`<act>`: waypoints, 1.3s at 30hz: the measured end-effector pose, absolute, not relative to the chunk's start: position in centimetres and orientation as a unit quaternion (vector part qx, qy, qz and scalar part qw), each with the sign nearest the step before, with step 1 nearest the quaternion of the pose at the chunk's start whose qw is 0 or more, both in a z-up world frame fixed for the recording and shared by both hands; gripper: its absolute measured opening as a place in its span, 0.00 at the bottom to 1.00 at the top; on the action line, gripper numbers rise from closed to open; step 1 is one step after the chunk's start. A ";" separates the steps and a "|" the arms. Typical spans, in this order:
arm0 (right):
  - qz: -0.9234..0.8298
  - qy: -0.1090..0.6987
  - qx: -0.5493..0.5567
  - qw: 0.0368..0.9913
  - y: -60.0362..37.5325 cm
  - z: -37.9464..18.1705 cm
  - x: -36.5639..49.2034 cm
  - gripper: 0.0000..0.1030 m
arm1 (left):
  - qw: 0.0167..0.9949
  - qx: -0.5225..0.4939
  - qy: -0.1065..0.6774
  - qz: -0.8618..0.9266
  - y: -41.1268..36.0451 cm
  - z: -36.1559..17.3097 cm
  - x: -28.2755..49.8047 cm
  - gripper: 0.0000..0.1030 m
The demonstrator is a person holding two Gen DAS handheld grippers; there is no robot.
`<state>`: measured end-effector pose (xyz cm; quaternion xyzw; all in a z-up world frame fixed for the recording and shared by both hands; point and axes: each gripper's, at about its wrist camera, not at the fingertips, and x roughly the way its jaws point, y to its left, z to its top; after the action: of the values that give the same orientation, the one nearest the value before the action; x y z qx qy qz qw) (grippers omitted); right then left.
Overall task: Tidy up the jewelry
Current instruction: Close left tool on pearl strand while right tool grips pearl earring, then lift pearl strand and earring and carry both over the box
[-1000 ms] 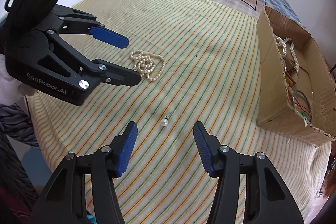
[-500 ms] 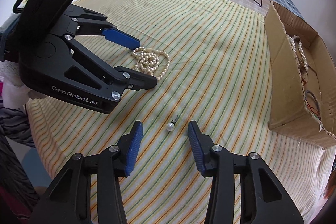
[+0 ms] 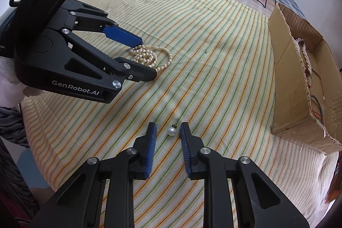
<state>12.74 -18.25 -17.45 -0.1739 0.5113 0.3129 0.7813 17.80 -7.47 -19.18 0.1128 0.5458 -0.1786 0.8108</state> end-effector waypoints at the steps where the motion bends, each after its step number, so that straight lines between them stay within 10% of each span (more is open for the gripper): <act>1: 0.313 0.511 -0.176 0.781 -18.2 -17.5 12.7 0.14 | 0.811 0.113 0.545 -0.179 -7.4 -19.1 17.7 0.47; 13: 0.306 0.507 -0.171 0.787 -18.3 -17.0 12.7 0.06 | 0.818 0.092 0.540 -0.176 -6.6 -18.3 16.9 0.10; 39: 0.295 0.457 -0.101 0.833 -21.7 -11.2 13.5 0.06 | 0.859 0.013 0.480 -0.178 -4.2 -10.6 16.5 0.10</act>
<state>13.47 -21.70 -11.22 -0.1013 0.4575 0.2947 0.8328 16.52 -4.17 -10.64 0.0131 0.4796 -0.1779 0.8592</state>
